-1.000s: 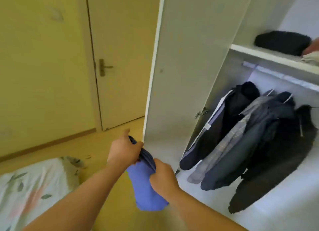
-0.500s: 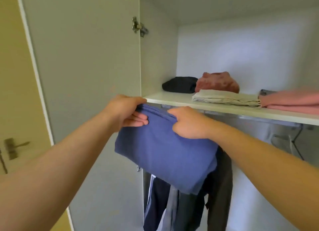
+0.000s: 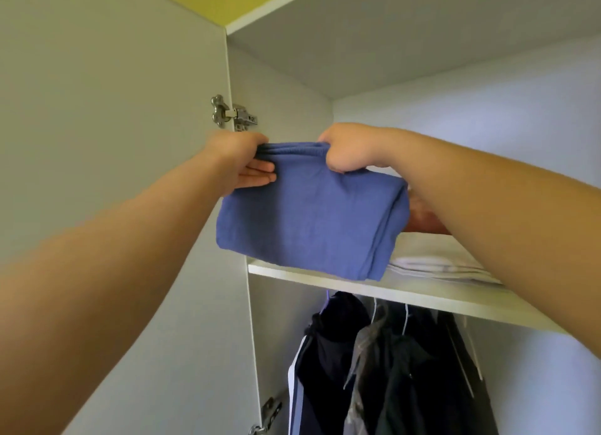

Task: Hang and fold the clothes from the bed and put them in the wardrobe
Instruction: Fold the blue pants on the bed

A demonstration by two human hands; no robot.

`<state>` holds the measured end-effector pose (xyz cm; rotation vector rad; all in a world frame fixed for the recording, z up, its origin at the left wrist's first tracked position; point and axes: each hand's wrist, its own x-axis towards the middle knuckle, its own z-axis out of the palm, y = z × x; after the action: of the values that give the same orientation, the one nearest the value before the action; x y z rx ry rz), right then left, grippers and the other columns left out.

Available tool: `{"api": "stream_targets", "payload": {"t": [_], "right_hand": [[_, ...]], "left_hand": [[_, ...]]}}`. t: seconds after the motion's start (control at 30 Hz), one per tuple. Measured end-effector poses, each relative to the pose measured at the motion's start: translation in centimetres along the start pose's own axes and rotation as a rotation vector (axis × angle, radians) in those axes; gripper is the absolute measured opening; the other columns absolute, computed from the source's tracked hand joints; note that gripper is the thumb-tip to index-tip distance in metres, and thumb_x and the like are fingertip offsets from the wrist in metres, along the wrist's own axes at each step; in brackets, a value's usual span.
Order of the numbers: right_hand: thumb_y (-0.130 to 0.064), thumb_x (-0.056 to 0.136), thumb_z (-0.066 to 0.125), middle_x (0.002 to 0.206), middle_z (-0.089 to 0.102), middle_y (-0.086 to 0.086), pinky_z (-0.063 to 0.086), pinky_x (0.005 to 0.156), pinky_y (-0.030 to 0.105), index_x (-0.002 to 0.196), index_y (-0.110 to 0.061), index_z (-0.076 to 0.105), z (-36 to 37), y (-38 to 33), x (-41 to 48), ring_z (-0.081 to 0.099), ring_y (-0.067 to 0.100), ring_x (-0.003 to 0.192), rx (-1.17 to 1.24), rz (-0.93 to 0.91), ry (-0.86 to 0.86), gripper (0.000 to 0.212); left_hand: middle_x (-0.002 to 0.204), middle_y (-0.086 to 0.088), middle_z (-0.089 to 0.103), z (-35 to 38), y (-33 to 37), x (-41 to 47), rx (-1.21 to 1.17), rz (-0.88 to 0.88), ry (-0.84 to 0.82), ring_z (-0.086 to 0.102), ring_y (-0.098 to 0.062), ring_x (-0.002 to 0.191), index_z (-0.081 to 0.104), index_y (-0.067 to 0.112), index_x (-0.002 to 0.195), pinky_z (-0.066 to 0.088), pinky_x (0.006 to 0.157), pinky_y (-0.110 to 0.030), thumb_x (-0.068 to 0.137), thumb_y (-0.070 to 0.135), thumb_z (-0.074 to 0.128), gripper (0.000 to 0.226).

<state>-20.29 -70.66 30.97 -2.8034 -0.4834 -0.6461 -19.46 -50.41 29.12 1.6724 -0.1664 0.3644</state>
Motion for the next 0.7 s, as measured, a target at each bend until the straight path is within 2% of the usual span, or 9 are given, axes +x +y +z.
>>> {"api": "stream_targets", "payload": {"t": [0.13, 0.2, 0.3, 0.37, 0.47, 0.53, 0.6, 0.7], "right_hand": [[-0.001, 0.087, 0.047, 0.083, 0.055, 0.005, 0.037, 0.061, 0.032, 0.081, -0.015, 0.053, 1.8, 3.9, 5.9, 0.054, 0.031, 0.083, -0.128, -0.052, 0.174, 0.016], [-0.001, 0.085, 0.046, 0.078, 0.050, 0.000, 0.033, 0.056, 0.033, 0.075, -0.022, 0.045, 2.6, 5.6, 7.3, 0.051, 0.031, 0.080, -0.063, -0.053, 0.265, 0.023], [-0.002, 0.086, 0.045, 0.085, 0.055, 0.003, 0.037, 0.057, 0.035, 0.088, -0.021, 0.055, 4.6, 7.2, 7.5, 0.052, 0.031, 0.079, -0.027, -0.069, 0.306, 0.022], [-0.004, 0.086, 0.045, 0.094, 0.060, 0.003, 0.046, 0.066, 0.038, 0.100, -0.020, 0.061, 6.8, 7.6, 6.4, 0.056, 0.032, 0.086, -0.070, -0.092, 0.253, 0.027], [-0.005, 0.087, 0.049, 0.109, 0.066, 0.007, 0.054, 0.080, 0.039, 0.112, -0.021, 0.066, 11.1, 7.7, 3.4, 0.061, 0.033, 0.099, -0.132, -0.142, 0.047, 0.034], [-0.004, 0.085, 0.054, 0.110, 0.067, 0.007, 0.055, 0.077, 0.037, 0.113, -0.023, 0.068, 13.6, 7.3, 1.4, 0.064, 0.030, 0.096, -0.133, -0.175, -0.113, 0.036], [-0.002, 0.084, 0.057, 0.108, 0.065, 0.006, 0.056, 0.071, 0.036, 0.116, -0.024, 0.068, 15.0, 6.9, 0.4, 0.064, 0.026, 0.089, -0.088, -0.198, -0.223, 0.040], [-0.015, 0.080, 0.061, 0.097, 0.071, -0.004, 0.058, 0.069, 0.030, 0.107, -0.032, 0.071, 14.3, 7.4, 0.6, 0.068, 0.017, 0.084, 0.091, -0.119, -0.282, 0.033]], "left_hand": [[0.065, -0.015, 0.070, 3.0, -0.7, 5.4, -0.073, 0.059, 0.052, 0.071, -0.023, 0.052, 0.060, 0.007, 0.112, 0.055, 0.045, -0.027, 0.099, 0.030, 0.062, 0.026], [0.078, -0.017, 0.071, 4.0, -1.5, 7.2, -0.133, 0.100, 0.103, 0.072, -0.022, 0.056, 0.059, 0.007, 0.114, 0.057, 0.048, -0.027, 0.099, 0.028, 0.064, 0.027], [0.096, -0.023, 0.072, 4.8, -4.2, 8.5, -0.156, 0.088, 0.177, 0.075, -0.029, 0.073, 0.055, 0.009, 0.114, 0.062, 0.063, -0.036, 0.099, 0.026, 0.063, 0.024], [0.099, -0.027, 0.071, 5.2, -7.5, 8.4, -0.073, -0.002, 0.173, 0.073, -0.036, 0.080, 0.053, 0.005, 0.119, 0.063, 0.070, -0.043, 0.102, 0.024, 0.057, 0.026], [0.092, -0.025, 0.065, 5.7, -12.7, 7.0, 0.133, -0.265, 0.062, 0.065, -0.033, 0.066, 0.054, 0.001, 0.096, 0.059, 0.055, -0.036, 0.105, 0.013, 0.044, 0.019], [0.089, -0.019, 0.061, 5.8, -14.8, 6.4, 0.275, -0.400, -0.031, 0.060, -0.028, 0.067, 0.055, 0.001, 0.089, 0.057, 0.059, -0.033, 0.104, 0.008, 0.045, 0.019], [0.087, -0.016, 0.061, 5.8, -15.2, 6.3, 0.451, -0.461, -0.059, 0.059, -0.026, 0.066, 0.057, 0.002, 0.096, 0.054, 0.055, -0.031, 0.102, 0.009, 0.048, 0.012], [0.081, -0.014, 0.060, 6.0, -13.8, 6.8, 0.638, -0.427, -0.087, 0.057, -0.024, 0.063, 0.058, 0.004, 0.090, 0.047, 0.046, -0.026, 0.101, 0.013, 0.050, 0.016]]}}
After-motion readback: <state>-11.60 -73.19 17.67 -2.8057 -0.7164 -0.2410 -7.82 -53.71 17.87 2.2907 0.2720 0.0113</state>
